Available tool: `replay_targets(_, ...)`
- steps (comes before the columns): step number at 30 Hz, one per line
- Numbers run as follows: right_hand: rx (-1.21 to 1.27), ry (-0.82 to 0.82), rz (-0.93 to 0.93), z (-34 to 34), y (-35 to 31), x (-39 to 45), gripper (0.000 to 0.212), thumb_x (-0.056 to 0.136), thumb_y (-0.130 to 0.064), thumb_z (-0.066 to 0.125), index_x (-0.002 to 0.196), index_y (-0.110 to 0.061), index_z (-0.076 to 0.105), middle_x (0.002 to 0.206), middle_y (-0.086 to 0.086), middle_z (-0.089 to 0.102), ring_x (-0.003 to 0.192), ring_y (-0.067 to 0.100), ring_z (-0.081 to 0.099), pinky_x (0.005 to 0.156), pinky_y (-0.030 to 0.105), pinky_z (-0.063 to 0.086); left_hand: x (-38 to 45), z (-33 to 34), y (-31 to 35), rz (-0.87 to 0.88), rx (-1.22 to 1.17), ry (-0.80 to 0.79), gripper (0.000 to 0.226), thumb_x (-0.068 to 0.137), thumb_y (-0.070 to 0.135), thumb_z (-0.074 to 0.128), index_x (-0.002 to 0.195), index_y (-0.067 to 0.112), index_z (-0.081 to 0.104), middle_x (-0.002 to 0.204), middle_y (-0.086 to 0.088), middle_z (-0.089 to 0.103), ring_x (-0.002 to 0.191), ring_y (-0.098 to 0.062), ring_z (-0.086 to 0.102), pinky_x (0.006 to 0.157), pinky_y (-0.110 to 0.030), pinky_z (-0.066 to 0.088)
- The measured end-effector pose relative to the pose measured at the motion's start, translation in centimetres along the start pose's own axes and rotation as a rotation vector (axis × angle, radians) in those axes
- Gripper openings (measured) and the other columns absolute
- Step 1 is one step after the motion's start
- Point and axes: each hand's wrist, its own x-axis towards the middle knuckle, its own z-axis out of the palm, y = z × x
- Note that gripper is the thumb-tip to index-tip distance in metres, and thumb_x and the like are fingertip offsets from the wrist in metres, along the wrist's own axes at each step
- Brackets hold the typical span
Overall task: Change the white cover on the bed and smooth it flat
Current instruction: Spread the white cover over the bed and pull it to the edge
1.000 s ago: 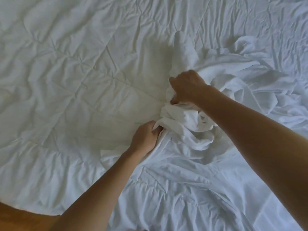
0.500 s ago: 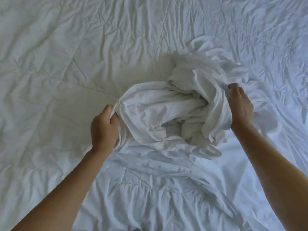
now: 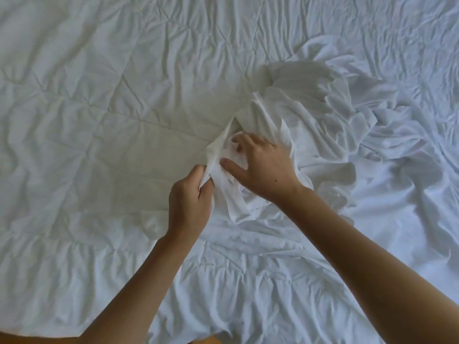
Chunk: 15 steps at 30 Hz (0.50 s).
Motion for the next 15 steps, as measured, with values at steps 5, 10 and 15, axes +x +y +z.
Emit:
replay_targets(5, 0.667, -0.245, 0.336, 1.0, -1.6, -0.4, 0.048, 0.089, -0.052, 0.056, 0.085, -0.005, 0.063, 0.071, 0.001, 0.067, 0.066, 0.015, 0.064, 0.068, 0.036, 0.054, -0.3, -1.1, -0.4, -0.013, -0.015, -0.032, 0.031, 0.088, 0.015, 0.045, 0.062, 0.019, 0.029, 0.051, 0.006, 0.028, 0.050, -0.012, 0.024, 0.046, -0.029, 0.027)
replay_targets(10, 0.976, -0.224, 0.544, 1.5, -3.1, -0.2, 0.040, 0.094, -0.039, 0.057, 0.066, -0.010, 0.057, 0.062, 0.002, 0.062, 0.055, 0.009, 0.057, 0.053, 0.021, 0.047, -0.7, -2.5, -0.3, 0.152, 0.089, -0.070, 0.027, 0.086, 0.024, 0.040, 0.065, 0.019, 0.024, 0.053, 0.009, 0.020, 0.051, -0.014, 0.018, 0.045, -0.019, 0.020)
replay_targets(15, 0.835, -0.191, 0.637, 2.4, -3.5, 1.7, 0.043, 0.094, -0.037, 0.058, 0.061, -0.010, 0.051, 0.044, -0.003, 0.054, 0.043, 0.012, 0.052, 0.051, 0.027, 0.047, -1.3, -3.3, -0.9, 0.223, 0.157, -0.089, 0.031, 0.089, 0.023, 0.043, 0.066, 0.021, 0.022, 0.052, 0.009, 0.017, 0.052, -0.015, 0.019, 0.045, -0.015, 0.019)
